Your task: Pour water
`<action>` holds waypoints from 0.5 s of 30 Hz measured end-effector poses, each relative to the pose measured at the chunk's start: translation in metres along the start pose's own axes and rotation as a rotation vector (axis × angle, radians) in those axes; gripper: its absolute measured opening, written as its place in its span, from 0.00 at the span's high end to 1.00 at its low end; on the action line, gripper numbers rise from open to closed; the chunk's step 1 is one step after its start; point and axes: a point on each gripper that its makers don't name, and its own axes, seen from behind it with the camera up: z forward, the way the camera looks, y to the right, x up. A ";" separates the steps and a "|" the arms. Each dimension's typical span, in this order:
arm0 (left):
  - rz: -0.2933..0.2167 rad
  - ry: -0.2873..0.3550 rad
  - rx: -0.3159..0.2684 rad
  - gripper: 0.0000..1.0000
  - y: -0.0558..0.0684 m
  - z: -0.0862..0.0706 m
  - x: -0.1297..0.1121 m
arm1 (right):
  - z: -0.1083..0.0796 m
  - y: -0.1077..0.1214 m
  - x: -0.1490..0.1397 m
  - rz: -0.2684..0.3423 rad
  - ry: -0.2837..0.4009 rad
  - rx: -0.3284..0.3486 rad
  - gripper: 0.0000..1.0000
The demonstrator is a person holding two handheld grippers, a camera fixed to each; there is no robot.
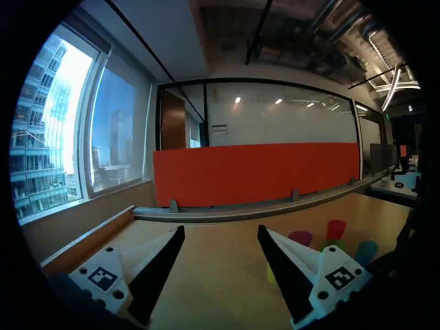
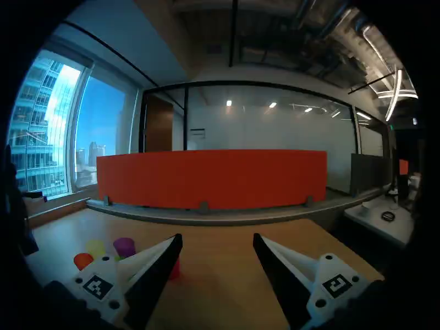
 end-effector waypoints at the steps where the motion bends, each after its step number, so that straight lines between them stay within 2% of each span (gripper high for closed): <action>1: 0.001 -0.002 -0.003 0.02 0.001 0.001 0.005 | 0.001 0.001 0.005 0.004 -0.003 0.003 0.01; 6: 0.004 -0.003 -0.026 0.02 0.006 0.007 0.026 | 0.005 0.004 0.028 0.019 -0.009 0.016 0.01; 15: -0.002 -0.028 -0.057 0.02 0.015 0.015 0.057 | 0.010 0.008 0.062 0.010 -0.014 0.023 0.01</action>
